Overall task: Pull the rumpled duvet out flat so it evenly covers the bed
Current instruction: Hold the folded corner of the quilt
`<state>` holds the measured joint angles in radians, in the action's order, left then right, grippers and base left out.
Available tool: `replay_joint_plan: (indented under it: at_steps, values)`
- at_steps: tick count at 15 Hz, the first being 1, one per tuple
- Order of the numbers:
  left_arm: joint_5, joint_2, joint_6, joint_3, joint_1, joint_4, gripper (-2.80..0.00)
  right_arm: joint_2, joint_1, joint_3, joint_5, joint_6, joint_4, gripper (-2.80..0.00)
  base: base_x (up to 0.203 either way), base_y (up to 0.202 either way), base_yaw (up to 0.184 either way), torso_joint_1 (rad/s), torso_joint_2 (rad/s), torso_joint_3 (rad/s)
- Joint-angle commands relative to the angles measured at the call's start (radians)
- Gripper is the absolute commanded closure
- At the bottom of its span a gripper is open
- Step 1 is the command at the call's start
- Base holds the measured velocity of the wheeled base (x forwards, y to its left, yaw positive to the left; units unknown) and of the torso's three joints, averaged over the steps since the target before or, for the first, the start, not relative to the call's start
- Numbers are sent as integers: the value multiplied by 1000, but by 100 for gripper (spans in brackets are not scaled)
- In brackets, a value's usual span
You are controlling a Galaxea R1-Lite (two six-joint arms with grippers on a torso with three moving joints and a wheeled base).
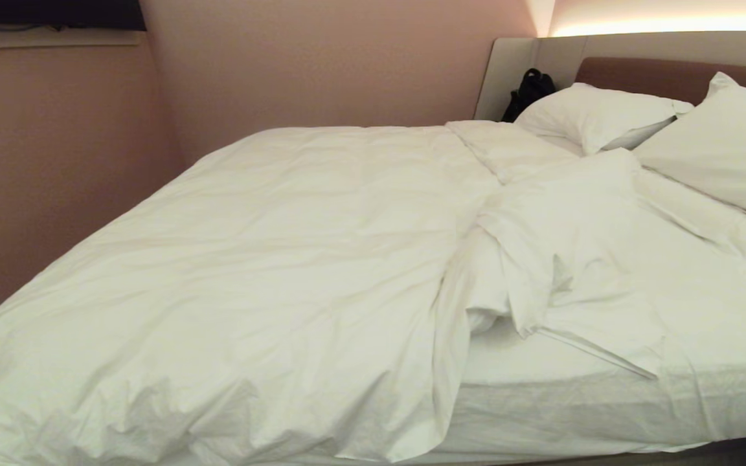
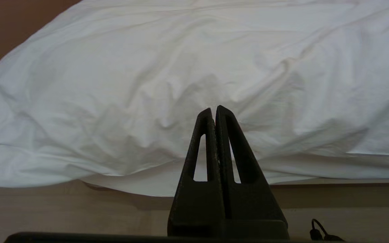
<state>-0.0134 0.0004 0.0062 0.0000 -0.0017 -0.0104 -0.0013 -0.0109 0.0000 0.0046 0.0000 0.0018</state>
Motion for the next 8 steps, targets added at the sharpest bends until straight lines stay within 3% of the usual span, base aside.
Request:
replay_joint_plan:
  at_steps: [1, 8]
  values:
    - [0, 0, 0, 0, 0, 0, 0, 1, 0, 0, 0, 0, 0, 0, 0, -193, 0, 2, 2, 6]
    - [0, 0, 1, 0, 0, 1, 0, 1, 0, 0, 0, 0, 0, 0, 0, -194, 1, 3, 2, 2]
